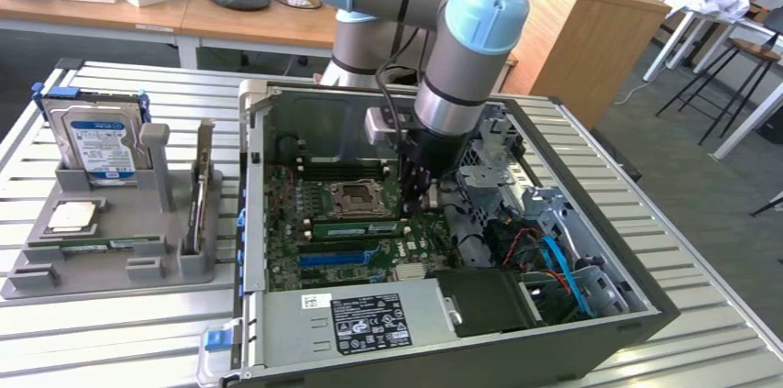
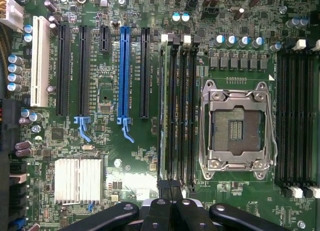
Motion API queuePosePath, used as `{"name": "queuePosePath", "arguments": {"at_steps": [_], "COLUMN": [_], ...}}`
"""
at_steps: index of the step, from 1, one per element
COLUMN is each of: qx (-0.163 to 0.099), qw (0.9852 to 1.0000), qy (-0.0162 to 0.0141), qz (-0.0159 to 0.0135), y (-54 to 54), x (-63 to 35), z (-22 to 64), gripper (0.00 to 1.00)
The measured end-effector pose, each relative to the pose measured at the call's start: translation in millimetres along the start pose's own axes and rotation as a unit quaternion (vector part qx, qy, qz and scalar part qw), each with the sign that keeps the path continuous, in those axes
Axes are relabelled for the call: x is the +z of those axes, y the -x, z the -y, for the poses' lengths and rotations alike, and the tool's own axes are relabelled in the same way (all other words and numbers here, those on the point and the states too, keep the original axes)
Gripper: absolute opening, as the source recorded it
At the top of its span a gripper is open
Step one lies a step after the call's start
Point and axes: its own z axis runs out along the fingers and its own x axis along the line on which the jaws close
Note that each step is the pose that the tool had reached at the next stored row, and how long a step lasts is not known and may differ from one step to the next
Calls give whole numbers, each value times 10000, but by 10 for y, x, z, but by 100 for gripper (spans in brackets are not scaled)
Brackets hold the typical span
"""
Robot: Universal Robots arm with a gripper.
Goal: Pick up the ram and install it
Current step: 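Press down the ram until it locks into place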
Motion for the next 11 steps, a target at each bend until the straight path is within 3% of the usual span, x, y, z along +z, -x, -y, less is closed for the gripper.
{"name": "queuePosePath", "arguments": {"at_steps": [11], "qx": [0], "qw": [10000], "qy": [1], "qz": [-2], "y": [-2], "x": [48], "z": [1], "gripper": [10]}}
